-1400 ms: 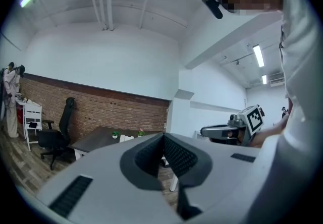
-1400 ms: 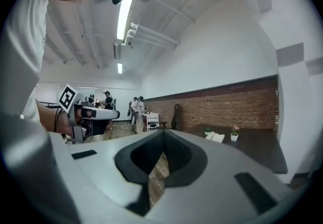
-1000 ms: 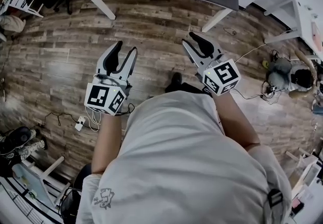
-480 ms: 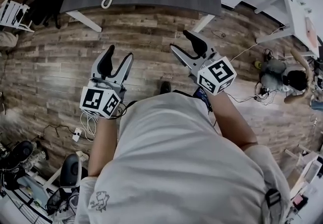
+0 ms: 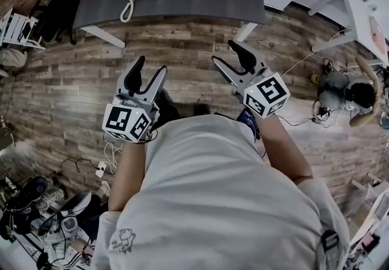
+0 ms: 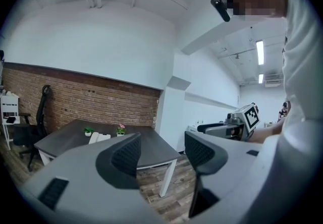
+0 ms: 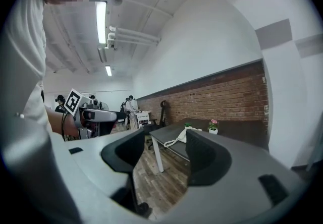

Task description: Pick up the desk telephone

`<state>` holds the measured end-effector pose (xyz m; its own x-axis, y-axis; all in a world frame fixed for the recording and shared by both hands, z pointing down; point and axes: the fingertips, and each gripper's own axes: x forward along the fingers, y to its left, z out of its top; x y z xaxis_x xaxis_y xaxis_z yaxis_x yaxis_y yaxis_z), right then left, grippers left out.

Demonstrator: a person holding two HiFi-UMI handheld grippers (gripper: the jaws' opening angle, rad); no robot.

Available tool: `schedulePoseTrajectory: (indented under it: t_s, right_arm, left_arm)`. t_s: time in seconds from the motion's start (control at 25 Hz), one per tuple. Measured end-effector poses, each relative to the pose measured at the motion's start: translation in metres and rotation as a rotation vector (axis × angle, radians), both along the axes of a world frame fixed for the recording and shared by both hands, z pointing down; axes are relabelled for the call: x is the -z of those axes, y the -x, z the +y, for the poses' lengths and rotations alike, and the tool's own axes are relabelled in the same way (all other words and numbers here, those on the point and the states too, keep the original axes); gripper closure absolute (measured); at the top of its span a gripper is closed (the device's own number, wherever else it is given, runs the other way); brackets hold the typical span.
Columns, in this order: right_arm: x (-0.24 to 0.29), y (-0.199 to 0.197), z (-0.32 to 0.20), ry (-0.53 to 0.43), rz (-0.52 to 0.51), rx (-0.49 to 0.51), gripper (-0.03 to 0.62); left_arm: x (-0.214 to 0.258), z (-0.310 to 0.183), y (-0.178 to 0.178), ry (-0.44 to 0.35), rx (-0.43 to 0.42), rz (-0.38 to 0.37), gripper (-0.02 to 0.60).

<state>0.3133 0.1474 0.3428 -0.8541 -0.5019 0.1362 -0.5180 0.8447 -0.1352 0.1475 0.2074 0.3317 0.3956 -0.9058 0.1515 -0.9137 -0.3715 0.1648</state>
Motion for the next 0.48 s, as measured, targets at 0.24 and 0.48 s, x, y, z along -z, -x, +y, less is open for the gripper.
schedulePoseTrajectory:
  t_s: [0.24, 0.48]
  right_arm:
    - [-0.002, -0.006, -0.016, 0.006, 0.014, -0.063, 0.349]
    - [-0.009, 0.013, -0.042, 0.02, 0.031, -0.107, 0.35]
  left_arm:
    - [-0.003, -0.03, -0.002, -0.003, -0.063, 0.011, 0.296]
    - [-0.01, -0.066, 0.023, 0.001, -0.091, 0.033, 0.296]
